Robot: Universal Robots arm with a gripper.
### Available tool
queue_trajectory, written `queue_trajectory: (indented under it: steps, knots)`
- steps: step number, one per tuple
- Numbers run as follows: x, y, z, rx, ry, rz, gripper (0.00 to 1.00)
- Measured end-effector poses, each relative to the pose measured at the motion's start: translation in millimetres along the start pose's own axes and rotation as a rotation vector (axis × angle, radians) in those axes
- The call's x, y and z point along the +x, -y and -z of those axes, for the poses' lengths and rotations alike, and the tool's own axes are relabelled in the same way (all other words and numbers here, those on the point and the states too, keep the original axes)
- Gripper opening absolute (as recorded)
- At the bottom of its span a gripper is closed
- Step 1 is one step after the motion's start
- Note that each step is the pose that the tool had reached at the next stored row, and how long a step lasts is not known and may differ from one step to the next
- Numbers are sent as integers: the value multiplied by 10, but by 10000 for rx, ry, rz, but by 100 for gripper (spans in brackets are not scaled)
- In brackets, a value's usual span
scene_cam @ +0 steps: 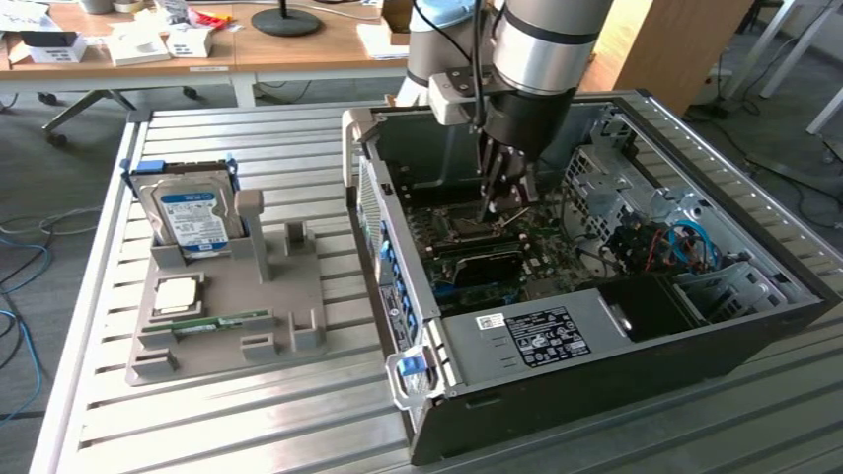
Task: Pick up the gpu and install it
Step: 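Press down on the gpu until it lock into place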
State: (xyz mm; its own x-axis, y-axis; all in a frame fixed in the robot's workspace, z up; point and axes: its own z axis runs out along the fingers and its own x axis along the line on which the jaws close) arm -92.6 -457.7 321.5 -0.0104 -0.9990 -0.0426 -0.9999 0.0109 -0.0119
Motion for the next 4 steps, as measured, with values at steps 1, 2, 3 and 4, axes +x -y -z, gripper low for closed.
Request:
queue_trajectory:
  steps: [1, 2, 3, 4]
  knots:
    - [-1, 1, -1, 1, 1, -1, 11]
    - [-1, 1, -1, 1, 1, 0, 11]
    - [-1, 1, -1, 0, 1, 0, 11]
    - [-1, 1, -1, 1, 1, -1, 11]
